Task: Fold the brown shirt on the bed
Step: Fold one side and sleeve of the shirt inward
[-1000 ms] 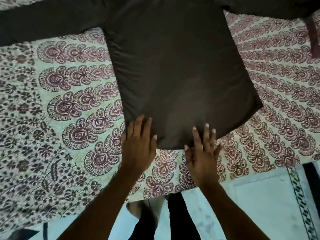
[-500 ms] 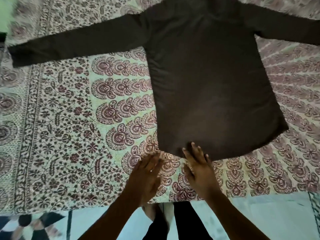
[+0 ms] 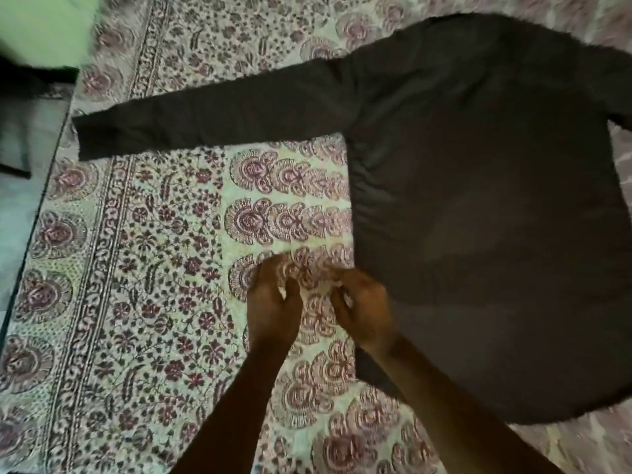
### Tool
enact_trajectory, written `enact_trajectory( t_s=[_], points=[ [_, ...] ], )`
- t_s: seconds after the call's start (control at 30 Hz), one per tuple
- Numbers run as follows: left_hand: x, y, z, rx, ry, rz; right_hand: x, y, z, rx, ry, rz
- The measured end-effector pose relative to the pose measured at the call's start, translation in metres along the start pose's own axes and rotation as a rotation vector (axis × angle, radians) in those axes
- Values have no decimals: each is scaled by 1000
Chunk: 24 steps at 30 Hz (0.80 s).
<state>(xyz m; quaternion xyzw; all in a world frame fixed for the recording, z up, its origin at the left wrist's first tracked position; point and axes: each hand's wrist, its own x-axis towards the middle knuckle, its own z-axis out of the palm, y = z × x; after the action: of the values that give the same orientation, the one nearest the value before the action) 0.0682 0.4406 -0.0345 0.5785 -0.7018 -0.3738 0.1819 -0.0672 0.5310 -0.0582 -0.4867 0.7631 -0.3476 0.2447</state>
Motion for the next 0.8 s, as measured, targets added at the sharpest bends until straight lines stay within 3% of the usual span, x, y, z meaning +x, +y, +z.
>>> enact_trajectory(
  t_s=[0.33, 0.47, 0.53, 0.6, 0.7, 0.8],
  points=[
    [168, -50, -86, -21, 259, -170, 117, -59, 91, -186, -172, -193],
    [239, -75, -134, -175, 187, -266, 168, -87, 143, -156, -135, -229],
    [271, -81, -157, -45, 154, -267, 198, -104, 158, -170, -81, -231],
    [302, -91, -173, 21, 111, -383, 233, -125, 173, -172, -3, -209],
    [337, -105, -180, -133, 65, -573, 283, -147, 190, -203, 105, -156],
    [346, -104, -175, -237, -6, -620, 327, -150, 208, -170, 66, -36]
  ],
)
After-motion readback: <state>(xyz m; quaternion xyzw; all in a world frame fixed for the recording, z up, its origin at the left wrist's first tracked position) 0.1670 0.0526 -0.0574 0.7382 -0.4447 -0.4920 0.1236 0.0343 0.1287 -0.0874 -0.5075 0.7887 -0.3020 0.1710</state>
